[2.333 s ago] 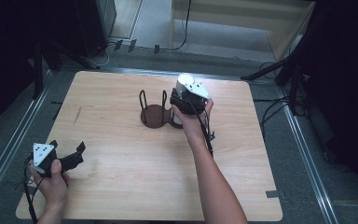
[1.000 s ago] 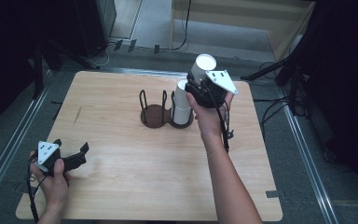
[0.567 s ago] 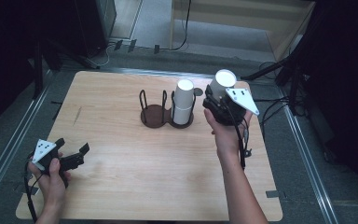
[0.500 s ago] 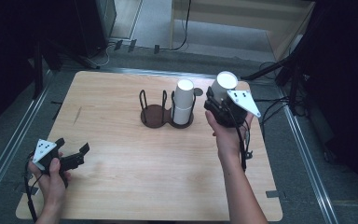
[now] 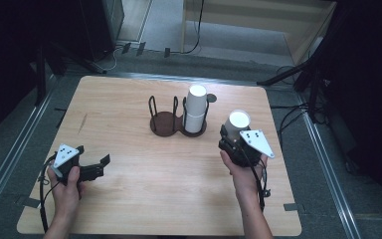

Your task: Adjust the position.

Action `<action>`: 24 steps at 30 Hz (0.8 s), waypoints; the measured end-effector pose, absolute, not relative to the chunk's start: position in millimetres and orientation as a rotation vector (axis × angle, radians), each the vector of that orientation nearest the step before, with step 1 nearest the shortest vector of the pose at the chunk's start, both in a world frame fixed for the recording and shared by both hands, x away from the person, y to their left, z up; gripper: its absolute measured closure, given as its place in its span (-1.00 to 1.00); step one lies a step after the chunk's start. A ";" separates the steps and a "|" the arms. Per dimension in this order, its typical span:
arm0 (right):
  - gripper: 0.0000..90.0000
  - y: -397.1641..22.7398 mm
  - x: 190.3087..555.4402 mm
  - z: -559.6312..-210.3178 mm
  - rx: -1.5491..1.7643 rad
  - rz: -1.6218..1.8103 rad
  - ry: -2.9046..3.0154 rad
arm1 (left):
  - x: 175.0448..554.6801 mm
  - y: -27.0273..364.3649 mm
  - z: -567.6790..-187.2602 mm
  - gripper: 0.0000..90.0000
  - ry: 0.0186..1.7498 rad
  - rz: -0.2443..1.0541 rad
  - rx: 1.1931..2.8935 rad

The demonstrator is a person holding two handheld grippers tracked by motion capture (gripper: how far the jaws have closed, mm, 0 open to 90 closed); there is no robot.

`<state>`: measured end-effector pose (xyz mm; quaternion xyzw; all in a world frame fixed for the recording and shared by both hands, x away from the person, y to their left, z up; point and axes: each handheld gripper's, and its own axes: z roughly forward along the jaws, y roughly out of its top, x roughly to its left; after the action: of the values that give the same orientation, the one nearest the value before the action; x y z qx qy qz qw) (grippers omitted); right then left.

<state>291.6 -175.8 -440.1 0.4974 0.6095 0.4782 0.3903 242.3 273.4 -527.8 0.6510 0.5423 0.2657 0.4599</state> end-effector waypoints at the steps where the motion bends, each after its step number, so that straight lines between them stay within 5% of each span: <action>1: -0.32 -175.8 291.6 -440.1 1.264 1.215 1.549 | 242.3 273.4 -527.8 -1.00 1.335 0.654 1.602; 24: -0.32 -147.3 262.3 -483.2 1.100 1.108 1.694 | 257.0 185.7 -469.6 -1.00 1.117 0.516 1.738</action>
<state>262.3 -147.3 -483.2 0.4363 0.6717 0.4394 0.4067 257.0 185.7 -469.6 0.7138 0.4589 0.2118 0.4849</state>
